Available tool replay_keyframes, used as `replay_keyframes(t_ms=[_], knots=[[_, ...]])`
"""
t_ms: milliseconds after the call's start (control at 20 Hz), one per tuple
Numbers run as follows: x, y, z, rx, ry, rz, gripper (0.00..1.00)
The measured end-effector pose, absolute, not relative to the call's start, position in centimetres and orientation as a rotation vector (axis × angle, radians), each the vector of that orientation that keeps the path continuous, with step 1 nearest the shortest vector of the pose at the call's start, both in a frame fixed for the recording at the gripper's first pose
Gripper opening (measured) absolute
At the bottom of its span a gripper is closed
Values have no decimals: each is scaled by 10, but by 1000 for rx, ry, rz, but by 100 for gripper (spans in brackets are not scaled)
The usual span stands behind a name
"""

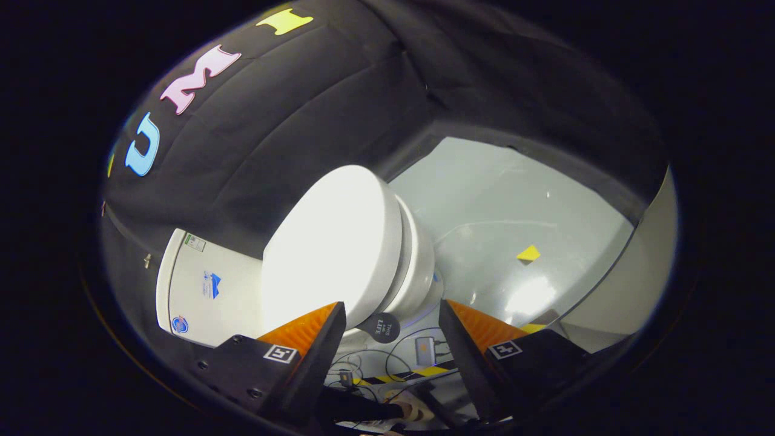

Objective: Open the toilet lid.

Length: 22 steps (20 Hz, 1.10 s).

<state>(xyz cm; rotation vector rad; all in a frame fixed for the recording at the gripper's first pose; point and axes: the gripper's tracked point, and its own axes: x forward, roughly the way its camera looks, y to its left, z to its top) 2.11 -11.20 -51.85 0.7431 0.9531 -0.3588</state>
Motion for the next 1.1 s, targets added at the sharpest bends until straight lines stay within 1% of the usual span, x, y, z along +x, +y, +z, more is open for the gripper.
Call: replay_keyframes(t_ms=[350, 400, 500, 550, 650, 700, 750, 800, 850, 900, 950, 1000, 1050, 1100], knots=[[22, -84, -570, 917, 964, -339, 96], [20, -85, -571, 944, 958, -334, 94], [23, -84, -576, 989, 938, -326, 86], [26, -83, -578, 1011, 931, -315, 86], [26, -77, -590, 1049, 951, -307, 62], [29, -72, -588, 1090, 940, -276, 58], [31, -79, -584, 1098, 924, -291, 47], [32, -73, -586, 1110, 919, -272, 36], [25, -76, -580, 1118, 916, -263, 36], [47, -74, -603, 1134, 891, -268, 29], [36, -77, -591, 1146, 902, -257, 22], [35, -82, -578, 1168, 855, -257, 21], [43, -69, -587, 1188, 866, -252, 13], [34, -79, -577, 1171, 867, -252, 5]])
